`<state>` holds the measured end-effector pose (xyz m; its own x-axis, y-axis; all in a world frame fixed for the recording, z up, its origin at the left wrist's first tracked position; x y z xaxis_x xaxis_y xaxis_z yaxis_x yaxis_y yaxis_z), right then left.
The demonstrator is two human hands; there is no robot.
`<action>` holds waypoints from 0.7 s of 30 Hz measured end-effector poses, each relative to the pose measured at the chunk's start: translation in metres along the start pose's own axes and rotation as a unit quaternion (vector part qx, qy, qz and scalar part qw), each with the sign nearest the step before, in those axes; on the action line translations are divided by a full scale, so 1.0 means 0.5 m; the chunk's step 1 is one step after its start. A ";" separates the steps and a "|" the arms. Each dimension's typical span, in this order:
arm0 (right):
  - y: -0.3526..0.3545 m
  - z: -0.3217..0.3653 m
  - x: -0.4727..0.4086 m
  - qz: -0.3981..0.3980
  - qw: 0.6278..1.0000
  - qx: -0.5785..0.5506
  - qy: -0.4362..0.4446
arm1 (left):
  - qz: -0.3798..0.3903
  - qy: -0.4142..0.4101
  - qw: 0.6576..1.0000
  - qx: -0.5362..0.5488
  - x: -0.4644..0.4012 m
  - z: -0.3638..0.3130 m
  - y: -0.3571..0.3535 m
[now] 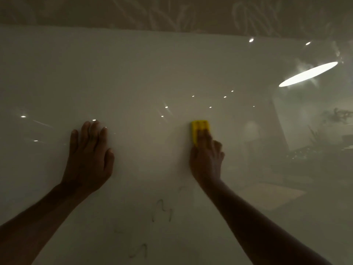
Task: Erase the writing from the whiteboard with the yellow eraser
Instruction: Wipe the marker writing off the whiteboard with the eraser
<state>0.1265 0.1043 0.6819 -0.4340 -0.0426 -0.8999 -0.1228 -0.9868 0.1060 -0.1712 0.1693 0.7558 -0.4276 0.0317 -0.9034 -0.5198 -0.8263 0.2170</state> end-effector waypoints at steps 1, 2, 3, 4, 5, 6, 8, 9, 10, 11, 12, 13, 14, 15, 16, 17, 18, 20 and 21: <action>0.000 0.033 0.053 -0.005 0.995 -0.009 0.096 | -0.001 0.001 1.000 0.002 0.003 -0.002 -0.002; -0.004 0.062 0.116 0.012 0.978 -0.017 0.207 | -0.002 0.001 1.000 0.004 0.007 -0.006 -0.003; -0.007 0.083 0.185 0.042 0.947 -0.016 0.319 | -0.003 0.000 1.000 0.005 0.009 -0.009 -0.004; -0.005 0.090 0.242 0.060 0.909 -0.003 0.412 | -0.003 -0.001 1.000 0.007 0.013 -0.013 -0.004; -0.002 0.085 0.275 0.056 0.877 0.008 0.477 | -0.004 -0.002 1.000 0.010 0.016 -0.014 -0.004; -0.002 0.070 0.282 0.051 0.863 0.009 0.503 | -0.003 -0.002 1.000 0.013 0.019 -0.017 -0.003; -0.018 0.021 0.235 0.044 0.899 0.012 0.435 | -0.003 0.000 1.000 0.021 0.028 -0.020 -0.002; -0.029 -0.016 0.199 0.035 0.936 0.011 0.350 | -0.002 0.002 1.000 0.024 0.037 -0.020 -0.002; -0.032 -0.060 0.159 0.024 0.971 0.016 0.239 | 0.000 0.003 1.000 0.028 0.043 -0.021 -0.002; -0.032 -0.105 0.130 0.017 0.992 0.014 0.128 | 0.002 0.005 1.000 0.030 0.051 -0.020 -0.002; -0.030 -0.138 0.115 0.011 0.999 0.005 0.032 | 0.004 0.007 1.000 0.028 0.059 -0.019 -0.002; -0.029 -0.153 0.116 0.010 0.999 -0.004 -0.041 | 0.007 0.007 1.000 0.026 0.067 -0.017 -0.002; -0.026 -0.151 0.126 0.014 0.996 -0.010 -0.086 | 0.009 0.008 1.000 0.026 0.074 -0.017 -0.003; -0.023 -0.133 0.147 0.019 0.995 -0.011 -0.099 | 0.009 0.008 1.000 0.026 0.081 -0.017 -0.004; -0.023 -0.101 0.179 0.021 0.997 -0.009 -0.074 | 0.007 0.009 1.000 0.026 0.089 -0.018 -0.004; -0.020 -0.061 0.220 0.019 1.000 -0.007 -0.015 | 0.005 0.010 1.000 0.027 0.098 -0.021 -0.005; -0.019 -0.018 0.272 0.022 0.997 -0.012 0.068 | 0.002 0.011 1.000 0.028 0.107 -0.024 -0.006; -0.019 0.056 0.388 0.063 0.964 -0.041 0.254 | 0.000 0.012 1.000 0.029 0.123 -0.032 -0.009; -0.021 0.078 0.443 0.092 0.934 -0.049 0.342 | 0.001 0.011 1.000 0.029 0.129 -0.034 -0.010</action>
<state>-0.0030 0.1112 0.4978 0.2354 -0.2691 -0.9339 -0.0049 -0.9612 0.2757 -0.1837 0.1659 0.6900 -0.4124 0.0180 -0.9108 -0.5611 -0.7926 0.2385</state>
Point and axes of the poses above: each hand's wrist, its own x-axis away from the middle knuckle, its own y-axis out of the back of the hand, z = x × y, the point moved 4 cm from there along -x, towards the middle knuckle, and after that the axes turned 12 degrees about x, right-handed, at the moved point
